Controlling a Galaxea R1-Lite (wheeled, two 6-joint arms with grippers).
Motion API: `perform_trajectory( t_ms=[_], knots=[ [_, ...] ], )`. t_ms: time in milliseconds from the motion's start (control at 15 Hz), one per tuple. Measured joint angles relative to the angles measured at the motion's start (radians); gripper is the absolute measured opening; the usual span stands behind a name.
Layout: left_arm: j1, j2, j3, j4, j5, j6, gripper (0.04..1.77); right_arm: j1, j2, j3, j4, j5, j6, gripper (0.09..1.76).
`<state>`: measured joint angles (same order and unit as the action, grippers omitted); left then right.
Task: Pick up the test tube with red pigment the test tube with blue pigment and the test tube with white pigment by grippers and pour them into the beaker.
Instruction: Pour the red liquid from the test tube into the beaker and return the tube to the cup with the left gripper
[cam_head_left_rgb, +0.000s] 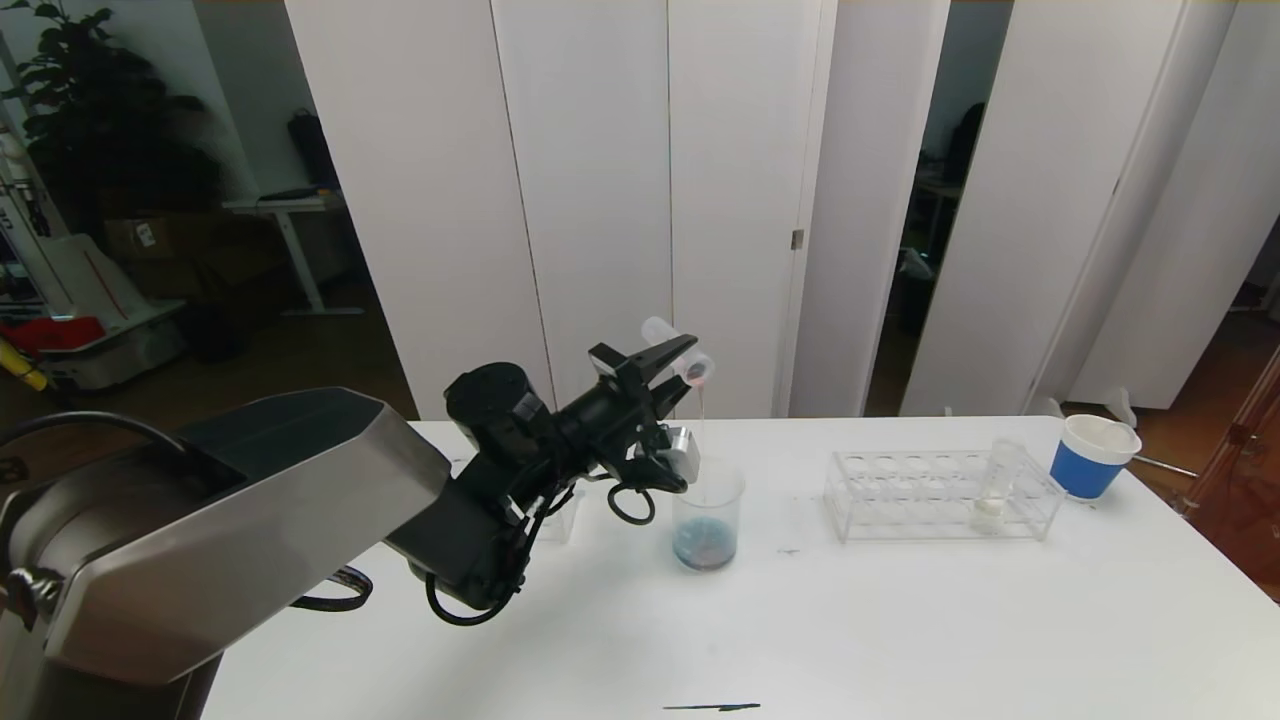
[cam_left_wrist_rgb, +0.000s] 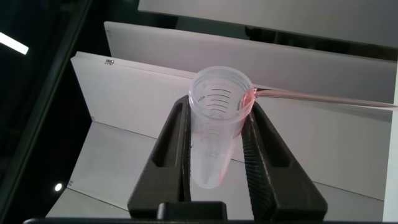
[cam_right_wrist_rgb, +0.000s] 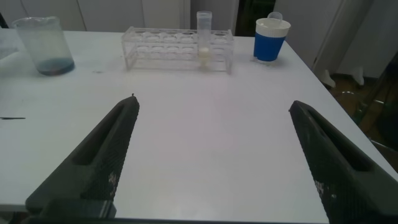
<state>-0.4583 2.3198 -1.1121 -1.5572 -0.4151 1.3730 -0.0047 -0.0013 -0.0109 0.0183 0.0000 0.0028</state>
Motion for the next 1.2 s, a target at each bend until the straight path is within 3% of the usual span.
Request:
perform_trajectory(
  t_ms=[600,1000,1200],
  knots=[
    [-0.003,-0.010,0.009,0.001,0.006,-0.001,0.58,0.000,0.000,0.000,0.000,0.000,0.000,1.73],
    [-0.004,-0.043,0.040,0.032,0.013,-0.092,0.58,0.000,0.000,0.000,0.000,0.000,0.000,1.73],
    [-0.008,-0.096,0.064,0.100,0.073,-0.133,0.58,0.000,0.000,0.000,0.000,0.000,0.000,1.73]
  ],
)
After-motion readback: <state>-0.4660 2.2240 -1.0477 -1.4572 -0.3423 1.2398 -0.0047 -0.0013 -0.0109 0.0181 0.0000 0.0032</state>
